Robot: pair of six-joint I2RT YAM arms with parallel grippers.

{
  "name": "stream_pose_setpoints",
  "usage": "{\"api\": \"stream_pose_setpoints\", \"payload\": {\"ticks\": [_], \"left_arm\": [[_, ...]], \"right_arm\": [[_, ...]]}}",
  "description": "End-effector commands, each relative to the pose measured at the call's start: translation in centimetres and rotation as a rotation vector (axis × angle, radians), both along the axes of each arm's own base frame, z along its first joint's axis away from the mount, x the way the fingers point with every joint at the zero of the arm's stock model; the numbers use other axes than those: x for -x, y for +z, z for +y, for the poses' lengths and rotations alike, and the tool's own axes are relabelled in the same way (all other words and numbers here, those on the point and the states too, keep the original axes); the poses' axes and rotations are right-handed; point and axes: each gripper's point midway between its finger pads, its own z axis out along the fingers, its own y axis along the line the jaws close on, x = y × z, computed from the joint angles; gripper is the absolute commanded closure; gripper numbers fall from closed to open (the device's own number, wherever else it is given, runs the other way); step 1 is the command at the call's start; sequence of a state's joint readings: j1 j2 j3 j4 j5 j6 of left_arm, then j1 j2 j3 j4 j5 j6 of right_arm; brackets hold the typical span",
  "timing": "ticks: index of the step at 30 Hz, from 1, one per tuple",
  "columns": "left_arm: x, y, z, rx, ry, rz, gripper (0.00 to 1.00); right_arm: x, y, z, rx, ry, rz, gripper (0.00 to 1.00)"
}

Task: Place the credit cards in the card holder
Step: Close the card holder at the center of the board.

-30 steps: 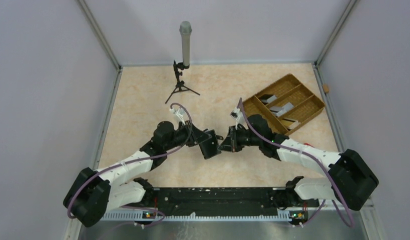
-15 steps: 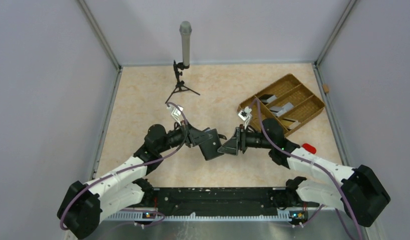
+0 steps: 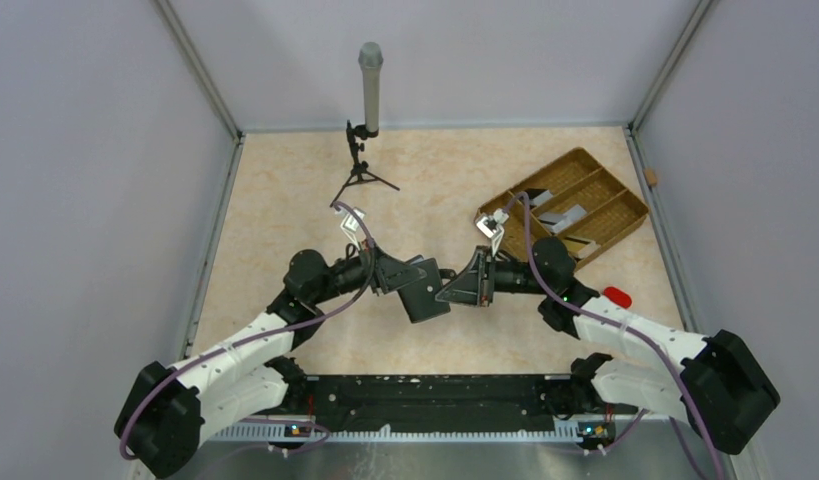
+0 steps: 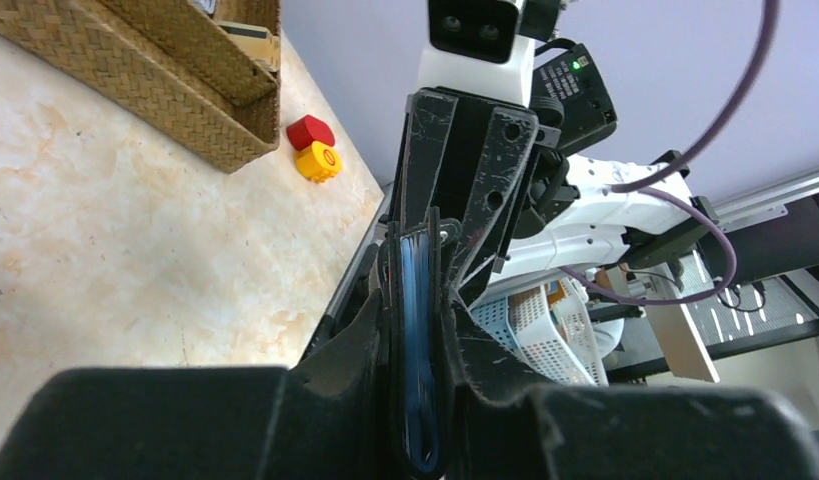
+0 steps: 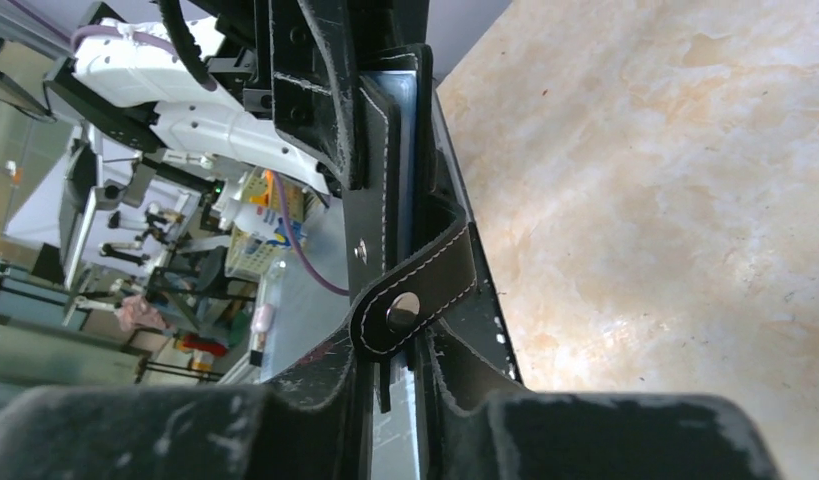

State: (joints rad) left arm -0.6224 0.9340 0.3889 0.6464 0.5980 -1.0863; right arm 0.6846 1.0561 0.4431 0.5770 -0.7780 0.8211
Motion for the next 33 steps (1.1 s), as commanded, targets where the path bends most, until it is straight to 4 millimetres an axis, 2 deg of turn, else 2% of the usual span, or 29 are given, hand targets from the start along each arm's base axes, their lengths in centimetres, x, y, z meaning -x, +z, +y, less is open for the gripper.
{"api": "stream_pose_setpoints", "payload": {"ticks": [1, 3, 5, 8, 11, 13, 17, 23, 25, 27, 28, 31, 33], "left_arm": [[0.6, 2.9, -0.1, 0.081, -0.03, -0.072, 0.8], [0.5, 2.8, -0.1, 0.072, -0.026, -0.07, 0.51], [0.4, 2.2, 0.0, 0.047, -0.019, -0.062, 0.32], [0.7, 0.7, 0.0, -0.008, -0.031, -0.03, 0.22], [1.3, -0.4, 0.3, -0.024, -0.042, -0.003, 0.2], [1.7, -0.9, 0.6, -0.022, -0.035, 0.009, 0.23], [1.9, -1.1, 1.1, -0.015, -0.014, 0.015, 0.38], [2.3, -1.7, 0.7, -0.033, -0.057, 0.034, 0.4], [2.3, -1.8, 0.5, -0.034, -0.068, 0.037, 0.5], [2.2, -1.9, 0.4, -0.035, -0.063, 0.038, 0.67], [2.1, -1.9, 0.5, -0.035, -0.051, 0.038, 0.77], [1.5, -2.6, 0.8, -0.06, -0.008, 0.055, 1.0], [1.4, -2.9, 0.9, -0.073, 0.004, 0.066, 1.0]], "right_arm": [[0.0, 1.7, 0.1, -0.062, 0.003, -0.061, 0.95], [-0.3, 1.7, -0.1, -0.058, -0.024, -0.063, 1.0], [-0.4, 1.9, -0.2, -0.057, -0.044, -0.067, 1.0], [-0.6, 2.4, -0.3, -0.061, -0.059, -0.07, 1.0], [-0.7, 2.8, -0.3, -0.069, -0.059, -0.073, 1.0], [-0.6, 2.8, -0.3, -0.07, -0.056, -0.072, 1.0], [-0.6, 2.6, -0.2, -0.063, -0.049, -0.064, 1.0], [-0.8, 2.4, 0.0, -0.063, -0.043, -0.052, 1.0], [-0.7, 2.3, 0.0, -0.062, -0.043, -0.047, 1.0], [-0.8, 2.1, 0.0, -0.05, -0.048, -0.044, 1.0], [-0.9, 1.8, -0.1, -0.035, -0.054, -0.043, 0.97], [-1.8, 0.5, -0.7, 0.059, -0.105, -0.03, 0.69], [-2.5, -0.1, -1.4, 0.119, -0.146, -0.034, 0.53]]}}
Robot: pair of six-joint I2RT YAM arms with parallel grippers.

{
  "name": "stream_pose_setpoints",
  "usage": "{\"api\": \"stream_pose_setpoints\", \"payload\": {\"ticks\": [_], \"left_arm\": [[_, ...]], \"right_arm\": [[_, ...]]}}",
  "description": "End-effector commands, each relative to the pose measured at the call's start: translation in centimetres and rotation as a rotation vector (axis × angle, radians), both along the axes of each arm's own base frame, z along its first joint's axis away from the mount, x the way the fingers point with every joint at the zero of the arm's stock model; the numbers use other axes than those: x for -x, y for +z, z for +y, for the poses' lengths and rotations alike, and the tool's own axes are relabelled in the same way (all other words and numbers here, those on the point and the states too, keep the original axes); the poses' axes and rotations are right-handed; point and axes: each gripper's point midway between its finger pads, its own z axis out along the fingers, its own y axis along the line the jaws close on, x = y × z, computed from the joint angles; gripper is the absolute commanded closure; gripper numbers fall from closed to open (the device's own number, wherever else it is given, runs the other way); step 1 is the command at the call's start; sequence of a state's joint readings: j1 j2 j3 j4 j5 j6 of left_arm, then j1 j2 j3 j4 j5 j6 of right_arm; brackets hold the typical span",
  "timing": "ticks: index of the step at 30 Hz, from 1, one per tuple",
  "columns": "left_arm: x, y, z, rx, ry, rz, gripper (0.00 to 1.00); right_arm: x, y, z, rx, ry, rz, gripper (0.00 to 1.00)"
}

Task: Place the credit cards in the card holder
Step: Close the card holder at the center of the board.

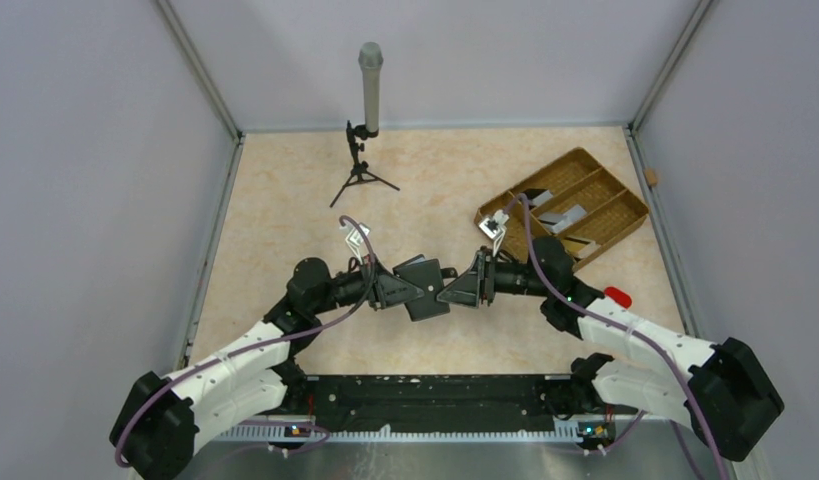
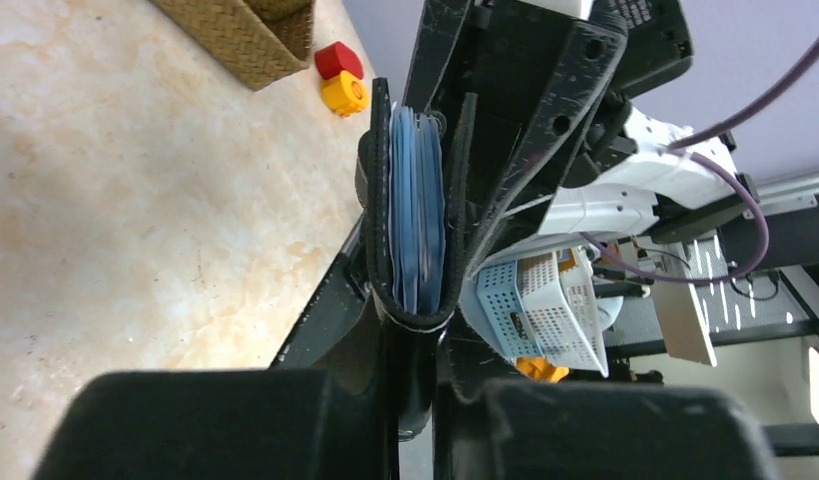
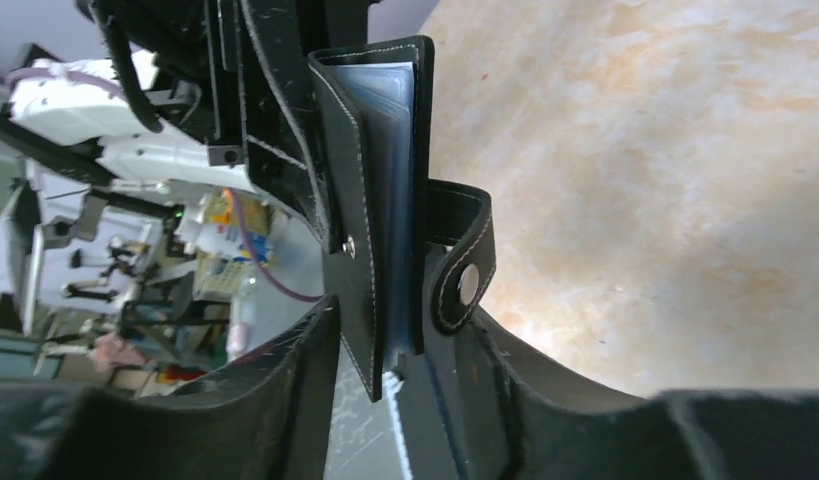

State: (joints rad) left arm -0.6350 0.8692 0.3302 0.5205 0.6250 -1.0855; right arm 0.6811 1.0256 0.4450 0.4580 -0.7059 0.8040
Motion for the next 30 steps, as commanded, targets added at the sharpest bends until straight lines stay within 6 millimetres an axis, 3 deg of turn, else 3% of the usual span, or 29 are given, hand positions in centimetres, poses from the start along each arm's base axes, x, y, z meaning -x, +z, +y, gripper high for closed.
{"api": "stream_pose_setpoints", "payload": {"ticks": [1, 5, 10, 21, 30], "left_arm": [[-0.6, 0.2, 0.3, -0.008, 0.047, -0.026, 1.0], [-0.7, -0.2, 0.4, -0.027, 0.052, -0.008, 1.0], [-0.6, -0.5, 0.3, -0.039, 0.044, 0.005, 1.0], [-0.1, -0.6, 0.3, -0.04, 0.019, 0.017, 1.0], [0.3, -0.9, 0.4, -0.043, 0.009, 0.031, 1.0]], "right_arm": [[-2.0, 1.0, -1.3, 0.09, -0.086, -0.084, 0.48], [-3.0, 0.5, -2.5, 0.182, -0.146, -0.104, 0.44], [-4.0, 0.4, -3.4, 0.242, -0.209, -0.129, 0.48], [-4.3, 0.5, -2.8, 0.23, -0.195, -0.144, 0.65], [-4.4, 0.7, -2.2, 0.203, -0.171, -0.147, 0.69]]}}
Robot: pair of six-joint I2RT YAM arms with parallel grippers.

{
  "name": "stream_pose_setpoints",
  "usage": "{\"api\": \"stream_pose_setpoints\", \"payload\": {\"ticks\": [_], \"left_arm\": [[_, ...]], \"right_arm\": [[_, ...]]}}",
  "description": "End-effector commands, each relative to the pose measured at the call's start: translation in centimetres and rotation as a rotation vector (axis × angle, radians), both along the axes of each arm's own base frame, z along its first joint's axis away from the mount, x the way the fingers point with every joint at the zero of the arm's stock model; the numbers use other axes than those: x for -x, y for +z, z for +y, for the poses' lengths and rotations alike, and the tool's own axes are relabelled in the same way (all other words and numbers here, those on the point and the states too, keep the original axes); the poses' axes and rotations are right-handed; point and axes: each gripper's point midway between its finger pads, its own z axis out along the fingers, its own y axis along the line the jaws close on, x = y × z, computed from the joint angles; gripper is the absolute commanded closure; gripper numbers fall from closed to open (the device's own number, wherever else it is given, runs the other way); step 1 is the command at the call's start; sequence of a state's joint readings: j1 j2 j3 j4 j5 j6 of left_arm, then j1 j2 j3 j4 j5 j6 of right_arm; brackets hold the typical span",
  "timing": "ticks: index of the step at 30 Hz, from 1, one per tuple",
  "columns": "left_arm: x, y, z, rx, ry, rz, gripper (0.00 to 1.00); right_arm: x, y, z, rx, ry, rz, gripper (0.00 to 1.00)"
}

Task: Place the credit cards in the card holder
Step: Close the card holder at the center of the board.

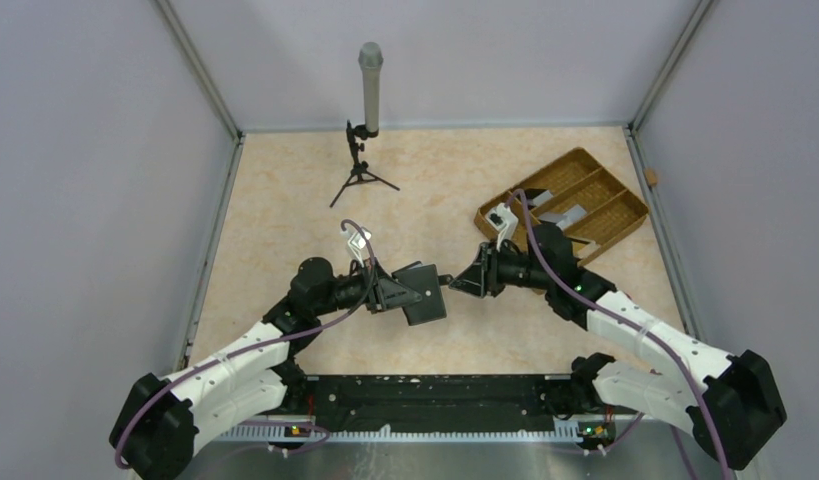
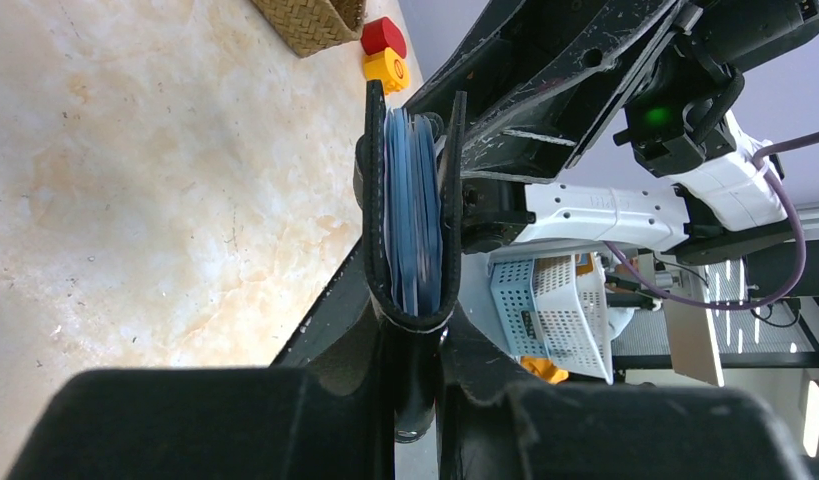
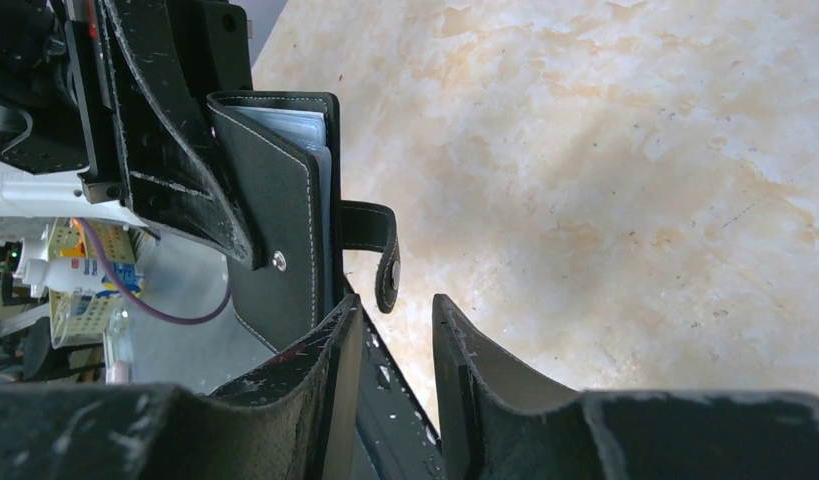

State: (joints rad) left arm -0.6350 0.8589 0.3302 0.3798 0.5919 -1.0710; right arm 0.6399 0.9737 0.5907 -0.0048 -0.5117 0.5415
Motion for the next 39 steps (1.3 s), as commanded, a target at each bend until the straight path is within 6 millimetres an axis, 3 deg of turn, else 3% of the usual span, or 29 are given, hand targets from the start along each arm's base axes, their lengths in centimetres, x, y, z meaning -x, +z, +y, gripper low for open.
{"api": "stream_pose_setpoints", "payload": {"ticks": [1, 10, 15, 18, 23, 29, 39], "left_arm": [[0.4, 1.6, -0.1, 0.041, -0.024, -0.058, 1.0], [0.7, 1.4, -0.1, 0.037, -0.037, -0.053, 1.0], [0.6, 1.0, -0.1, 0.029, -0.039, -0.047, 1.0], [0.0, 0.7, 0.1, 0.013, 0.002, -0.036, 1.0], [-1.6, -0.9, 0.8, -0.058, 0.119, 0.033, 1.0], [-2.2, -2.1, 0.6, -0.09, 0.14, 0.103, 1.0], [-2.4, -4.9, 0.3, -0.153, 0.155, 0.197, 1.0]], "right_arm": [[-0.9, 2.9, 0.8, -0.063, 0.018, -0.08, 0.69], [-1.0, 2.7, 1.0, -0.066, 0.025, -0.074, 0.76], [-1.2, 2.3, 0.8, -0.053, 0.01, -0.077, 0.86], [-1.2, 2.0, 0.6, -0.036, 0.007, -0.084, 1.0], [-0.2, 1.8, 0.4, -0.034, 0.055, -0.111, 1.0], [1.0, 2.0, 1.0, -0.057, 0.122, -0.121, 1.0], [1.8, -1.9, 3.5, 0.079, 0.178, -0.09, 1.0]]}}
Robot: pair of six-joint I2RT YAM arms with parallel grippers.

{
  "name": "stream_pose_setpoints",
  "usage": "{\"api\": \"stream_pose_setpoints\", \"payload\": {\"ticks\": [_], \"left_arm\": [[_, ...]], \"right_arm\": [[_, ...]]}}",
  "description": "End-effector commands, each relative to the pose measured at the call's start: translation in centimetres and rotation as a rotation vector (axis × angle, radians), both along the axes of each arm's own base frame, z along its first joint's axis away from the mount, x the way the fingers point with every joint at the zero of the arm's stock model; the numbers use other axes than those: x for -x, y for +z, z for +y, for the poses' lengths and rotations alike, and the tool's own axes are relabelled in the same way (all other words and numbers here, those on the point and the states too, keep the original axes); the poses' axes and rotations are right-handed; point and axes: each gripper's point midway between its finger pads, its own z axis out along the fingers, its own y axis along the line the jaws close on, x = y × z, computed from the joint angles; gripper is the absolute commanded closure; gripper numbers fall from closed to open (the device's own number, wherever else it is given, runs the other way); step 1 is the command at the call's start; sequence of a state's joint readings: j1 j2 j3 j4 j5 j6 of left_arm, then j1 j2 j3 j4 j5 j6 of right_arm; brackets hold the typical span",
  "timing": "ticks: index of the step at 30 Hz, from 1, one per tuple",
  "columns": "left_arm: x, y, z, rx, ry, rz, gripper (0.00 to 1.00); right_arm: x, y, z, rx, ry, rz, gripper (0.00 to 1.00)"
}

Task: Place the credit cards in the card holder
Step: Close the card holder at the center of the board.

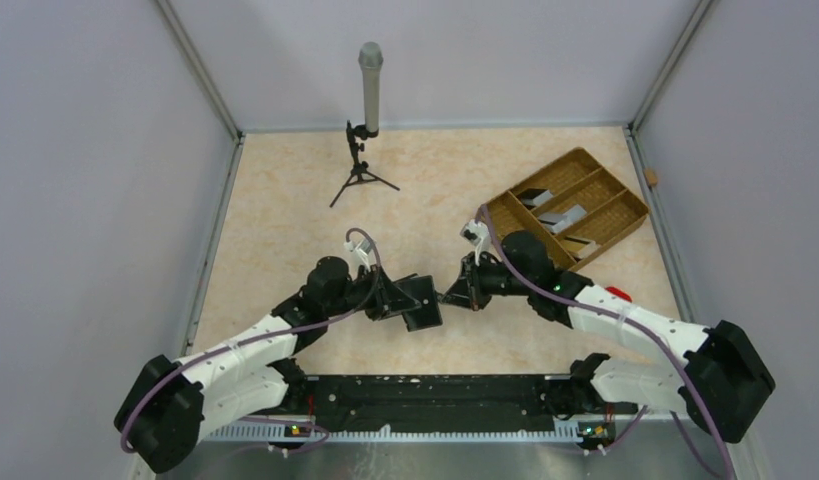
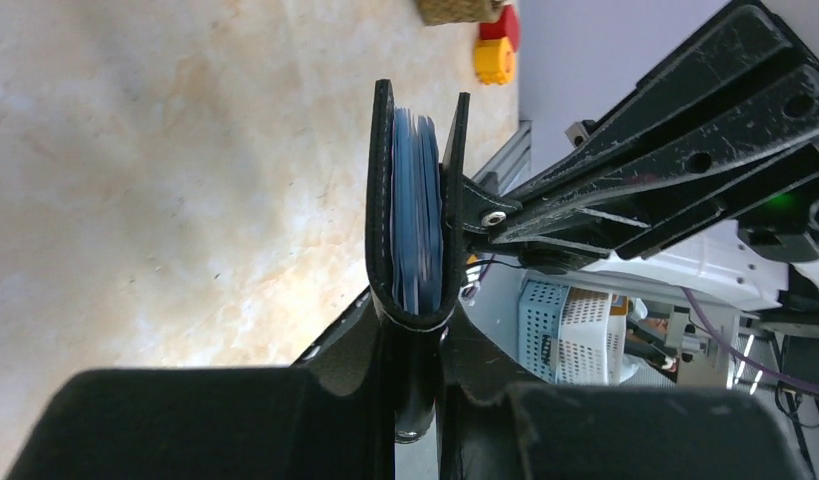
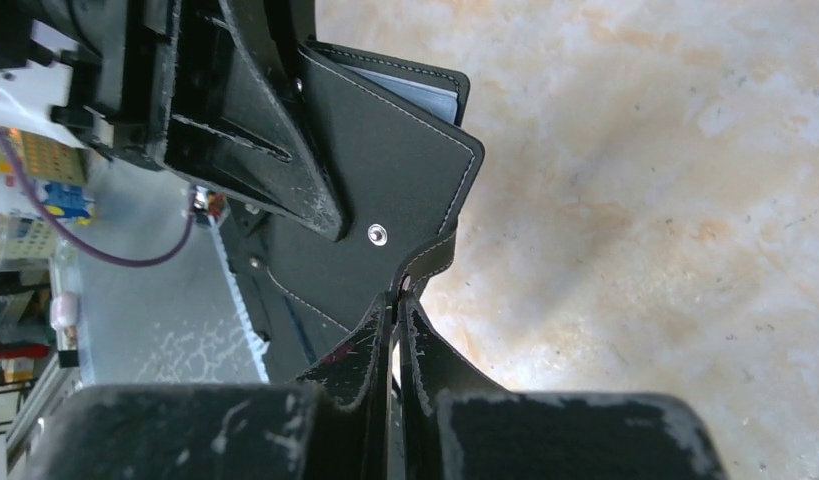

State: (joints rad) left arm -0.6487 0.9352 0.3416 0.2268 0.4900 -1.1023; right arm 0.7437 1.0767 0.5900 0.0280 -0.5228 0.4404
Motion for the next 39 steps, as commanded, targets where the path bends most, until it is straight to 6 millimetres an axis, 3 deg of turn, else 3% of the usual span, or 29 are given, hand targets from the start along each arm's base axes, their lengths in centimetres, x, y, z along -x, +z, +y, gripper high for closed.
{"api": "stream_pose_setpoints", "payload": {"ticks": [1, 6, 14, 19, 28, 39], "left_arm": [[-1.5, -0.7, 0.0, -0.034, 0.067, 0.02, 1.0], [-1.6, -4.9, 0.3, -0.11, 0.083, 0.095, 1.0], [-0.9, -8.7, -1.1, -0.154, 0.039, 0.142, 1.0], [-0.5, -10.3, -1.2, -0.174, 0.035, 0.171, 1.0], [0.0, -12.1, -1.2, -0.206, 0.019, 0.221, 1.0], [0.0, -12.7, -0.9, -0.257, 0.019, 0.228, 1.0]], "right_arm": [[-0.4, 0.3, 1.3, 0.022, 0.019, -0.061, 1.0], [-1.3, -3.3, 1.2, 0.122, -0.033, -0.03, 1.0], [-0.8, -7.9, 2.2, 0.227, -0.04, 0.003, 1.0], [-0.2, -9.7, 2.7, 0.288, -0.017, 0.029, 1.0], [0.3, -10.2, 2.9, 0.263, -0.011, 0.034, 1.0], [1.2, -9.8, 2.9, 0.245, 0.045, 0.023, 1.0]]}}
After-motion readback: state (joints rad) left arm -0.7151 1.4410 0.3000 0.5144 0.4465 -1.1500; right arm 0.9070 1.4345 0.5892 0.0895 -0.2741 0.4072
